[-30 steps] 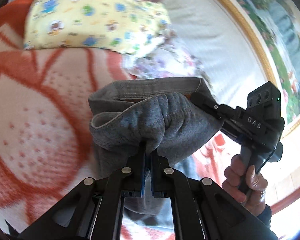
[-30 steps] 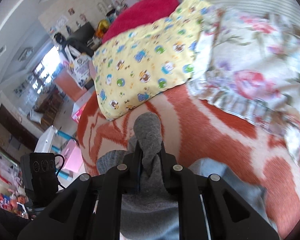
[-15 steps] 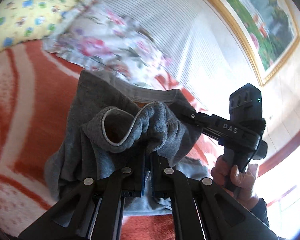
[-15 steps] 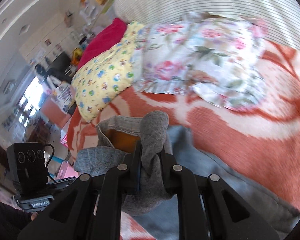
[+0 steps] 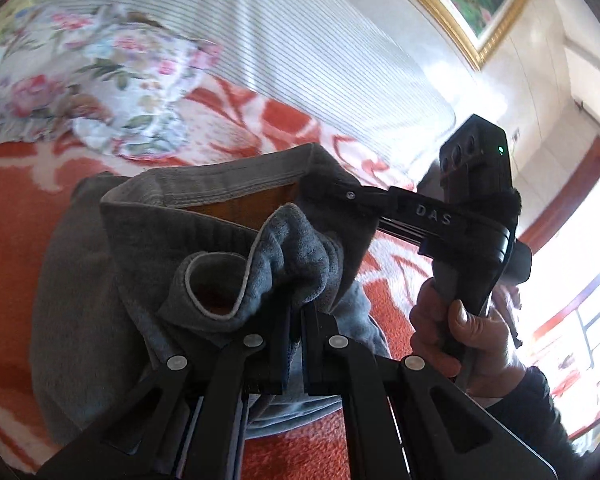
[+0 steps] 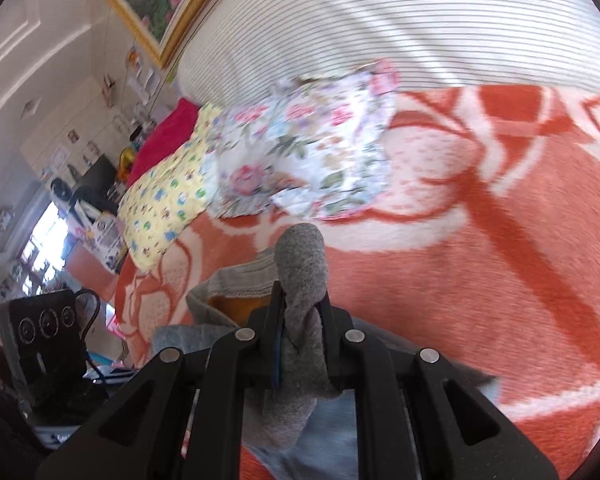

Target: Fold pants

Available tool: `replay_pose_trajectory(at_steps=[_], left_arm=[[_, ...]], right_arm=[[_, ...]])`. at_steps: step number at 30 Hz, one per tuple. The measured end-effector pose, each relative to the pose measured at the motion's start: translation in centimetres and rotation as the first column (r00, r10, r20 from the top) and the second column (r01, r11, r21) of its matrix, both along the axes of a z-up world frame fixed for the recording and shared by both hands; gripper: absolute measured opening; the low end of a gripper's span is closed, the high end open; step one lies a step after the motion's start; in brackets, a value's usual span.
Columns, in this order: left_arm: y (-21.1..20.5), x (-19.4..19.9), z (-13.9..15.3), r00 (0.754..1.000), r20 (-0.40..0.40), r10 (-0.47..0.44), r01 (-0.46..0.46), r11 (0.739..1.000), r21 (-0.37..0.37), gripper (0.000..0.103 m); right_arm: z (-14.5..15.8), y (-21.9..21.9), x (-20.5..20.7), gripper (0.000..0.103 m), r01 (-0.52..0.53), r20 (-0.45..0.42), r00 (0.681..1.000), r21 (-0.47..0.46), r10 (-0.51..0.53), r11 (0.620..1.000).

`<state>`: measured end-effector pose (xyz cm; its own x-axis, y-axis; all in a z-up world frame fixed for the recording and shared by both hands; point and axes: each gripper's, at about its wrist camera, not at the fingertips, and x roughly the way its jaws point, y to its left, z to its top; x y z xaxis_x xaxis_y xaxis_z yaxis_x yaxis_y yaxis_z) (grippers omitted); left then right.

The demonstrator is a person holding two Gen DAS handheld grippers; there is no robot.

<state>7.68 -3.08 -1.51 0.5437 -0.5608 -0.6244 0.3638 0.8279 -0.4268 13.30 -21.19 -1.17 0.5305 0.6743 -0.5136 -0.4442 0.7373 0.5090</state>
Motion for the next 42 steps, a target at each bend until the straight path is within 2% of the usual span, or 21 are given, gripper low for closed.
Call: replay_pose_trajectory(at_steps=[3,6,7,8,9,10,11,12,13,17,21,24,28,30,34,37,39,42], left_arm=[[-3.3,0.3,-2.1,0.999,-0.009,-0.046,0.047,0.996,0.071,0.003],[-4.5,0.1,-3.8,0.995,-0.046,-0.084,0.088,0.992,0.085,0.005],[-4.3,-0.3,-3.9,0.994,-0.049,-0.097,0.101,0.992,0.077,0.009],[-4.0,-0.7,-4.0,0.993,-0.049,-0.109,0.112,0.991,0.073,0.016],[-3.6,-1.1,-3.9,0.991,-0.048,-0.122,0.126,0.99,0.071,0.02],[-3.1,-1.5,-3.7,0.991,-0.041,-0.128,0.13,0.989,0.069,0.029],[-2.3,-2.2,-3.2,0.991,-0.026,-0.133,0.134,0.989,0.065,0.035],[-1.6,-2.5,-2.9,0.99,-0.015,-0.138,0.139,0.989,0.057,0.039],[-0.7,-3.1,-2.3,0.989,0.0,-0.146,0.146,0.988,0.047,0.044],[2.6,-4.4,-0.3,0.989,0.067,-0.132,0.13,0.991,0.038,0.053],[6.4,-4.2,0.1,0.994,0.101,-0.041,0.035,0.997,0.068,0.057],[8.7,-2.5,-1.0,0.999,0.05,0.016,-0.019,0.998,0.066,0.057],[10.0,0.0,-2.4,0.998,-0.004,0.061,-0.061,0.997,0.053,0.057],[10.0,1.1,-2.7,0.997,-0.015,0.075,-0.074,0.995,0.066,0.057],[8.7,3.3,-2.6,0.999,-0.026,0.033,-0.033,0.999,0.034,0.057],[5.4,4.9,-3.0,0.999,-0.042,-0.014,0.016,0.999,0.051,0.057],[2.9,5.9,-3.7,0.995,-0.074,-0.065,0.07,0.995,0.068,0.057],[-0.1,6.0,-4.1,0.99,-0.079,-0.118,0.125,0.987,0.102,0.045]], right_arm=[[-3.1,-2.8,0.3,0.015,0.057,-0.065,0.996,0.005,-0.056,0.998],[-5.9,-4.2,-0.1,0.021,0.106,-0.141,0.984,0.0,-0.105,0.994],[-6.4,-4.6,-0.3,0.024,0.118,-0.16,0.98,0.012,-0.115,0.993],[-6.6,-4.8,-0.7,0.031,0.129,-0.169,0.978,0.022,-0.123,0.991],[-6.5,-4.9,-1.0,0.045,0.139,-0.166,0.977,0.022,-0.133,0.99],[-6.2,-5.0,-1.5,0.054,0.155,-0.154,0.976,0.009,-0.152,0.988],[-5.7,-5.2,-2.0,0.067,0.177,-0.133,0.975,-0.011,-0.177,0.984],[-5.0,-5.3,-2.7,0.069,0.193,-0.105,0.976,-0.015,-0.194,0.981],[-4.6,-5.5,-3.2,0.069,0.199,-0.086,0.976,-0.008,-0.199,0.98],[-1.6,-5.1,-5.3,0.069,0.19,-0.02,0.982,0.013,-0.19,0.982],[1.4,-0.7,-7.0,0.07,0.081,0.042,0.996,-0.024,-0.08,0.996],[2.2,3.4,-7.0,0.072,0.026,0.054,0.998,-0.113,-0.02,0.993],[1.4,7.5,-5.3,0.072,0.025,0.032,0.999,-0.289,-0.016,0.957],[0.8,7.8,-5.5,0.072,0.009,0.016,1.0,-0.326,-0.004,0.945],[0.1,7.4,-8.3,0.072,-0.049,0.041,0.997,-0.354,0.067,0.934],[-1.9,7.1,-9.3,0.068,-0.056,0.018,0.997,-0.428,0.071,0.902],[-3.3,6.6,-9.4,0.041,-0.052,-0.013,0.999,-0.472,0.052,0.88],[-4.4,3.9,-10.0,0.014,0.01,-0.022,1.0,-0.472,-0.023,0.881]])
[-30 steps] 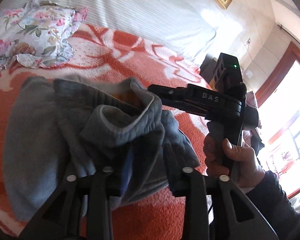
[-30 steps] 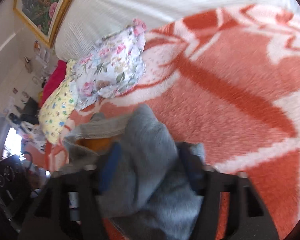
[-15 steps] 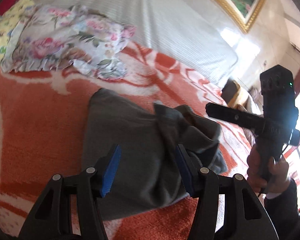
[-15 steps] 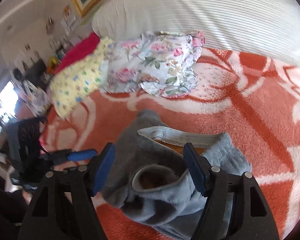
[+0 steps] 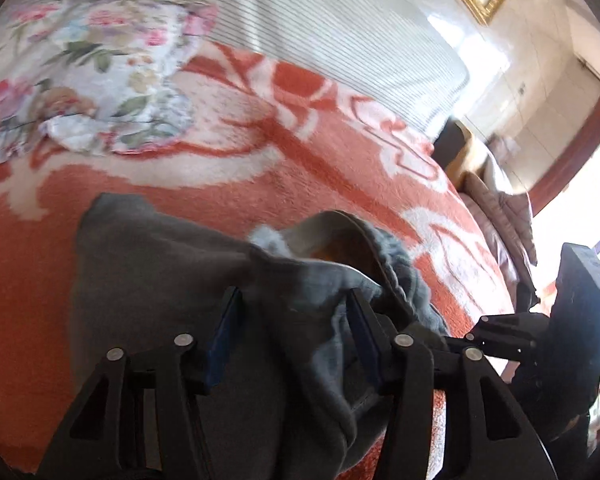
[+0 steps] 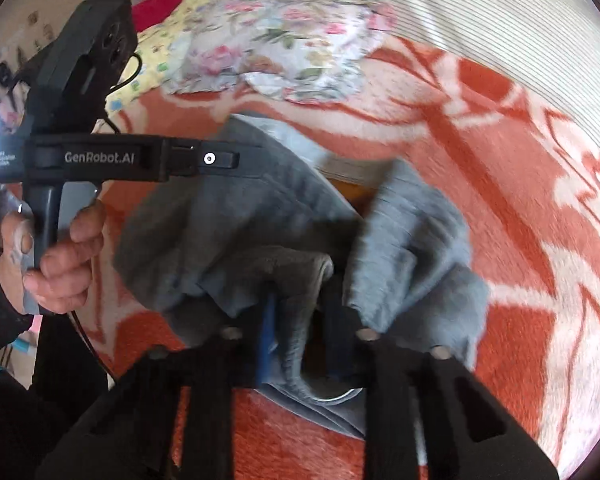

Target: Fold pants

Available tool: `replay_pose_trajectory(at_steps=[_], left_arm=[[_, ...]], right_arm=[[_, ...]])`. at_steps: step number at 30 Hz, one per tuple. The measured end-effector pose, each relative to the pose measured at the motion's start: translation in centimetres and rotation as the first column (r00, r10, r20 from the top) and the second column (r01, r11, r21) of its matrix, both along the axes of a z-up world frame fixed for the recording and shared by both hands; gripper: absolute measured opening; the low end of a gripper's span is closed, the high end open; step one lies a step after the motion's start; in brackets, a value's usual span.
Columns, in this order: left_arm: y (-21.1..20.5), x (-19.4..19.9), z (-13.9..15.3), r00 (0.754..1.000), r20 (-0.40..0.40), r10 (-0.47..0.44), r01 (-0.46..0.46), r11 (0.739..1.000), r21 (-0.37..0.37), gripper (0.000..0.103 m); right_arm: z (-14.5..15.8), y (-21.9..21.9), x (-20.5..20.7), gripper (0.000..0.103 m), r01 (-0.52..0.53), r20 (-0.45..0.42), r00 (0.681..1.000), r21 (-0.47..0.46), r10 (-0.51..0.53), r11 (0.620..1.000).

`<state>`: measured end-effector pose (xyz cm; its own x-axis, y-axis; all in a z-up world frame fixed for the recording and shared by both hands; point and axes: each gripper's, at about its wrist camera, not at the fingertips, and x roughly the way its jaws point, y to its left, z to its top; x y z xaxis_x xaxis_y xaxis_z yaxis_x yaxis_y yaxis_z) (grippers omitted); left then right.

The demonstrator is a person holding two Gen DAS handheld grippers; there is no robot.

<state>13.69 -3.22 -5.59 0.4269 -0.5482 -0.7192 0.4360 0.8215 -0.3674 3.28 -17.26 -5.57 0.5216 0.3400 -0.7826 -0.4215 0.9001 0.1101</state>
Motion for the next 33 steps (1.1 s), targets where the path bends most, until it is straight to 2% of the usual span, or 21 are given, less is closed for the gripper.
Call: replay_pose_trajectory(at_steps=[1,2,5,7,8,9,10,11,12,15,19,21,24,26,28,30,31,33], left_arm=[[-0.9,-0.2,0.2,1.0,0.002,-0.03,0.03,1.0,-0.009,0.033],[-2.0,-0.6,0.7,0.997,0.011,-0.07,0.071,0.997,-0.019,0.029],[-5.1,-2.7,2.5,0.979,0.087,-0.185,0.189,0.981,-0.039,0.029],[-7.6,-4.3,2.4,0.951,0.094,-0.295,0.3,0.953,-0.046,0.034],[-8.8,-5.0,1.9,0.937,0.089,-0.338,0.341,0.94,-0.028,0.037],[-10.0,-6.0,0.9,0.925,0.086,-0.369,0.369,0.929,0.015,0.037],[-10.8,-6.7,-0.2,0.919,0.077,-0.388,0.384,0.921,0.056,0.037],[-11.2,-7.3,-1.0,0.916,0.064,-0.397,0.392,0.916,0.082,0.037],[-11.3,-7.7,-1.8,0.915,0.049,-0.401,0.395,0.914,0.093,0.037],[-9.5,-8.1,-2.5,0.923,0.008,-0.384,0.383,0.923,0.045,0.037],[-5.6,-8.5,-1.1,0.94,0.018,-0.341,0.341,0.94,0.0,0.043],[-3.1,-8.5,-0.1,0.956,0.03,-0.293,0.293,0.956,-0.02,0.045],[0.8,-7.7,1.1,0.981,0.052,-0.185,0.187,0.982,-0.033,0.047],[3.0,-6.5,1.6,0.993,0.063,-0.102,0.104,0.994,-0.034,0.049],[4.8,-4.6,1.6,0.999,0.042,-0.034,0.036,0.998,-0.048,0.049],[6.0,-2.6,0.9,1.0,0.012,0.006,-0.005,0.998,-0.059,0.049],[6.0,-1.7,0.3,1.0,-0.002,0.029,-0.029,0.999,-0.03,0.049],[6.4,-0.5,-1.2,0.999,-0.028,0.046,-0.045,0.999,0.026,0.049]], right_arm=[[0.1,-1.5,-0.2,0.013,0.043,0.009,0.999,0.014,-0.043,0.999],[0.4,-2.8,-0.4,0.012,0.091,0.022,0.996,0.018,-0.091,0.996],[1.2,-7.3,-1.2,0.011,0.214,0.044,0.975,0.095,-0.218,0.972],[0.3,-9.3,-1.6,0.011,0.279,0.036,0.958,0.091,-0.284,0.956],[-0.2,-9.9,-1.7,0.017,0.303,0.025,0.951,0.097,-0.307,0.948],[-1.2,-10.7,-1.9,0.034,0.329,-0.011,0.944,0.121,-0.331,0.936],[-2.1,-11.4,-2.2,0.045,0.357,-0.045,0.934,0.14,-0.354,0.923],[-2.4,-11.7,-2.6,0.061,0.385,-0.056,0.923,0.141,-0.381,0.912],[-2.7,-12.2,-3.3,0.066,0.41,-0.063,0.912,0.149,-0.405,0.9],[-2.3,-13.4,-5.1,0.065,0.432,-0.065,0.901,0.219,-0.428,0.875],[0.7,-13.1,-6.0,0.065,0.426,0.003,0.896,0.272,-0.443,0.863],[2.9,-12.1,-6.2,0.065,0.366,0.058,0.912,0.333,-0.407,0.869],[6.1,-8.9,-6.0,0.065,0.209,0.131,0.947,0.443,-0.294,0.872],[6.7,-6.3,-4.6,0.065,0.115,0.12,0.972,0.502,-0.201,0.857],[6.4,-3.8,-2.8,0.065,0.049,0.101,0.987,0.54,-0.122,0.84],[5.4,-1.7,-0.9,0.064,0.033,0.074,0.994,0.521,-0.084,0.853],[4.7,-1.2,-0.1,0.064,0.049,0.059,0.994,0.499,-0.091,0.865],[3.4,-1.1,0.8,0.063,0.15,0.056,0.981,0.379,-0.185,0.913]])
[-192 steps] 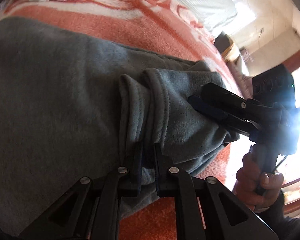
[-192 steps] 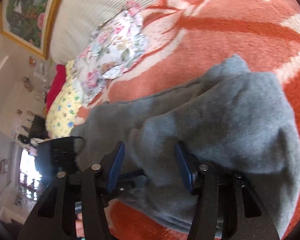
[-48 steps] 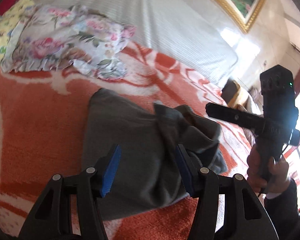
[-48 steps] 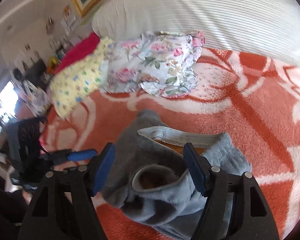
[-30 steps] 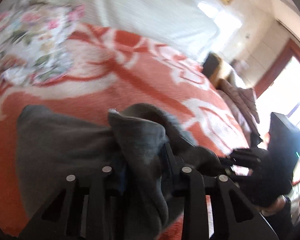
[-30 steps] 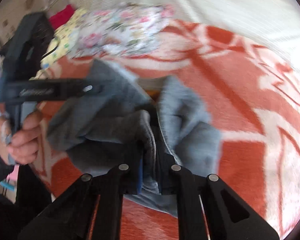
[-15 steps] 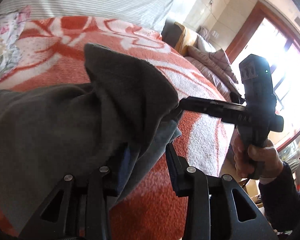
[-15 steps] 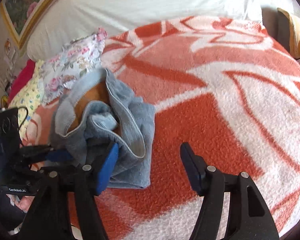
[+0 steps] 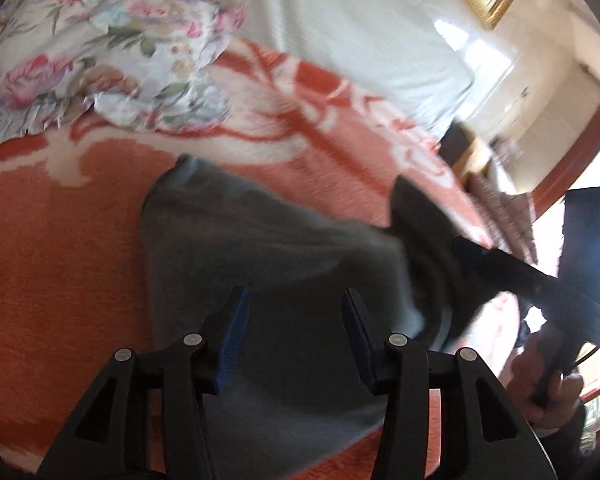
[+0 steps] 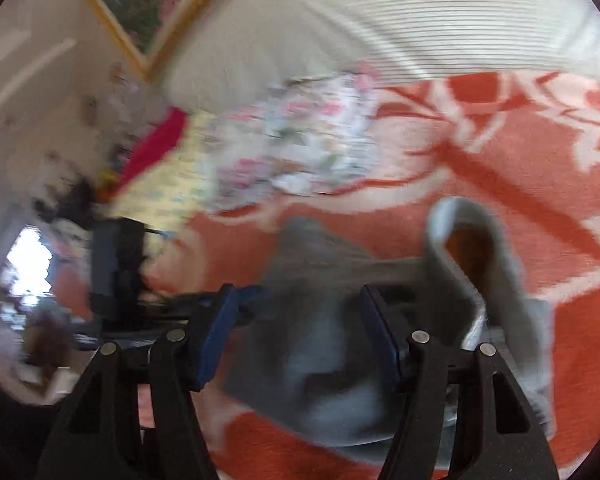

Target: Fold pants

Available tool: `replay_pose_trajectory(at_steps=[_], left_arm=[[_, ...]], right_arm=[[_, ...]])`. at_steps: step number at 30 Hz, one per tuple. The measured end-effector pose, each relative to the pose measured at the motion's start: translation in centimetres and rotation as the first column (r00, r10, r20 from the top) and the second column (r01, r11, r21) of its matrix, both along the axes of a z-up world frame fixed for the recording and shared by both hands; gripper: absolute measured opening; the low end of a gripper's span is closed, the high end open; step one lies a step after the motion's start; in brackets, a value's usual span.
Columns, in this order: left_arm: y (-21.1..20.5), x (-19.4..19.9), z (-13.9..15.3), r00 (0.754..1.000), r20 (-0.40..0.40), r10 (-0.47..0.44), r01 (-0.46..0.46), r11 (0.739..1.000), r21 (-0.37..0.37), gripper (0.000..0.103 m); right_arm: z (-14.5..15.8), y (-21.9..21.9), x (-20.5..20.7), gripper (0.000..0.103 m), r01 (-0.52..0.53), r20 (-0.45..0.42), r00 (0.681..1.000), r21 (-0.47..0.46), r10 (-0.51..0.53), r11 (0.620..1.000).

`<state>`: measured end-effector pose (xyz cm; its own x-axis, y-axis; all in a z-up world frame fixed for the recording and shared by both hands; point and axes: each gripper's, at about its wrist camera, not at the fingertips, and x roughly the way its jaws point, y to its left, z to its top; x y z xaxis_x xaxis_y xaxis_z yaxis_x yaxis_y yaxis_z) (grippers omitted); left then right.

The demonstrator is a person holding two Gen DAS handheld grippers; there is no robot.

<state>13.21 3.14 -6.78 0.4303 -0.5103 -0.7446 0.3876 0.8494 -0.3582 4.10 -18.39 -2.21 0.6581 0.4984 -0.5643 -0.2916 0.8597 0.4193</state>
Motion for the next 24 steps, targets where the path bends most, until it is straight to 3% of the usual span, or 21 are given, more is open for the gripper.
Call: replay_pose_trajectory(at_steps=[2,3,4,5,7,9,11,14,18,21,24], left_arm=[[0.4,0.6,-1.9,0.999,-0.034,0.03,-0.027,0.996,0.084,0.048],[0.6,0.7,-2.9,0.998,-0.053,0.036,-0.03,0.993,0.117,0.048],[0.8,0.7,-3.7,0.997,-0.067,0.033,-0.024,0.991,0.132,0.044],[1.0,0.4,-4.2,0.997,-0.068,0.025,-0.015,0.99,0.14,0.042],[1.1,-0.4,-3.8,0.999,-0.044,0.016,-0.008,0.987,0.16,0.043],[1.3,-1.5,-2.8,1.0,-0.017,0.008,-0.005,0.985,0.174,0.049],[1.9,-2.5,-2.0,0.999,0.006,0.033,-0.034,0.979,0.201,0.056],[3.6,-3.4,-1.0,0.997,0.027,0.07,-0.074,0.977,0.202,0.062],[5.0,-1.8,-1.5,0.99,-0.015,0.14,-0.136,0.975,0.179,0.071],[5.0,0.2,-3.6,0.982,-0.111,0.155,-0.139,0.98,0.14,0.072],[4.4,0.9,-5.6,0.975,-0.171,0.139,-0.116,0.984,0.138,0.079]], right_arm=[[-1.6,-2.7,-0.3,0.062,0.181,-0.021,0.982,-0.137,-0.186,0.974],[-2.6,-4.4,-0.7,0.063,0.266,-0.035,0.96,-0.202,-0.278,0.943],[-3.7,-6.1,-1.1,0.069,0.315,-0.066,0.938,-0.243,-0.34,0.917],[-5.3,-8.2,-1.8,0.08,0.334,-0.121,0.923,-0.214,-0.365,0.918],[-7.1,-10.0,-3.4,0.081,0.324,-0.189,0.92,-0.128,-0.344,0.937],[-6.8,-8.8,-4.5,0.081,0.32,-0.15,0.922,-0.225,-0.357,0.92],[-5.5,-8.2,-5.1,0.081,0.332,-0.125,0.92,-0.255,-0.372,0.908],[-3.3,-8.0,-5.5,0.081,0.339,-0.079,0.93,-0.199,-0.36,0.919],[-3.2,-8.4,-3.4,0.102,0.342,-0.095,0.931,-0.118,-0.354,0.932],[-5.9,-8.7,-1.2,0.102,0.358,-0.191,0.909,-0.097,-0.37,0.929],[-8.9,-8.9,-0.3,0.102,0.314,-0.299,0.91,0.043,-0.287,0.949]])
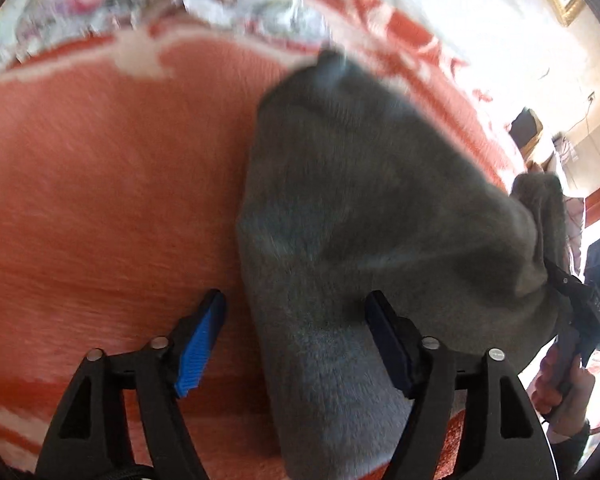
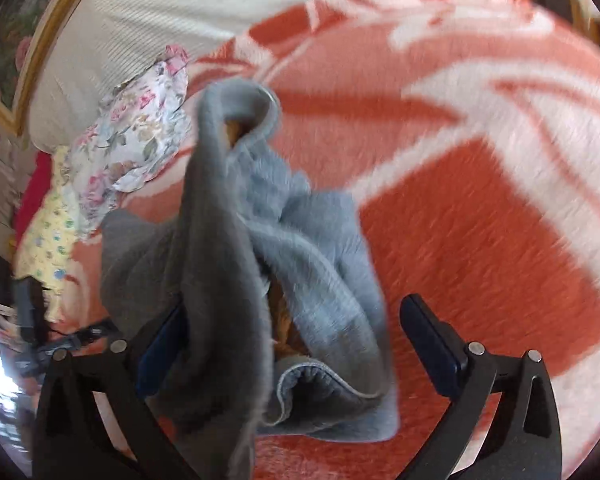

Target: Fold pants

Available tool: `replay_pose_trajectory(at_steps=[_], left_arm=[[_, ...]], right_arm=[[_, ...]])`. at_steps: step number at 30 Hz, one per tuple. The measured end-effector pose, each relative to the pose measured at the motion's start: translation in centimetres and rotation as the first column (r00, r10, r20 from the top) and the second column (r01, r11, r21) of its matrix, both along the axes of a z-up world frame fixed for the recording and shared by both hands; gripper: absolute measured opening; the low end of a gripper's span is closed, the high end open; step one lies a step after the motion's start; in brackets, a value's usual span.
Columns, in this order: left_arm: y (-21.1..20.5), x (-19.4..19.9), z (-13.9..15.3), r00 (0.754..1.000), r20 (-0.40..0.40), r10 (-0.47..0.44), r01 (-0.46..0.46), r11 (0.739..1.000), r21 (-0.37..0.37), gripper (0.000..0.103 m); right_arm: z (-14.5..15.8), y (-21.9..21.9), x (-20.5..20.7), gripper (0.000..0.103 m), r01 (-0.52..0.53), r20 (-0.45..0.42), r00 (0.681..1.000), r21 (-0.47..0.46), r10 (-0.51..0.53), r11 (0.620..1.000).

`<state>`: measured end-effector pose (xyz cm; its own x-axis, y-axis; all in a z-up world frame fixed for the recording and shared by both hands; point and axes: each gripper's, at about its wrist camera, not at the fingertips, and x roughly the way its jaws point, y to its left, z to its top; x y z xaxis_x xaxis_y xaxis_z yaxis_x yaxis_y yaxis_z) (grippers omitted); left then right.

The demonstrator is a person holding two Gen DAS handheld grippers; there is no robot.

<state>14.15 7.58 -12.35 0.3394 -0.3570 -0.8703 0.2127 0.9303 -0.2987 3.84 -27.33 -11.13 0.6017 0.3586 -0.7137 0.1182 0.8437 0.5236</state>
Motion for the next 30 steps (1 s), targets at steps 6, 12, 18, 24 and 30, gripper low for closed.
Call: replay_pose_trajectory(at_steps=[6,12,18,24,30], left_arm=[[-2.5,-0.5,0.3,0.997,0.028,-0.075,0.076,0.997,-0.02,0.083],[-1.3,-0.3,0.2,0.999,0.049,-0.015,0.018,0.998,-0.055,0.032],[1.3,-0.9,1.8,0.998,0.059,0.016,-0.005,0.982,-0.188,0.016],[2.8,-2.7,6.2,0.986,0.161,0.033,-0.001,0.981,-0.194,0.015],[8.7,-3.0,10.5,0.96,0.252,0.124,-0.078,0.98,-0.186,0.015]], right_arm=[[-0.8,-0.3,0.1,0.093,-0.048,0.061,0.997,0.116,0.041,0.992],[-1.7,-1.1,-0.5,0.061,-0.069,0.09,0.995,0.208,0.051,0.976],[0.6,-0.3,-2.4,0.045,-0.103,0.169,0.983,0.204,0.069,0.974],[4.5,2.7,-1.6,0.043,-0.203,0.284,0.949,0.206,0.14,0.957],[5.5,7.8,2.3,0.043,-0.295,0.316,0.923,0.222,0.217,0.93]])
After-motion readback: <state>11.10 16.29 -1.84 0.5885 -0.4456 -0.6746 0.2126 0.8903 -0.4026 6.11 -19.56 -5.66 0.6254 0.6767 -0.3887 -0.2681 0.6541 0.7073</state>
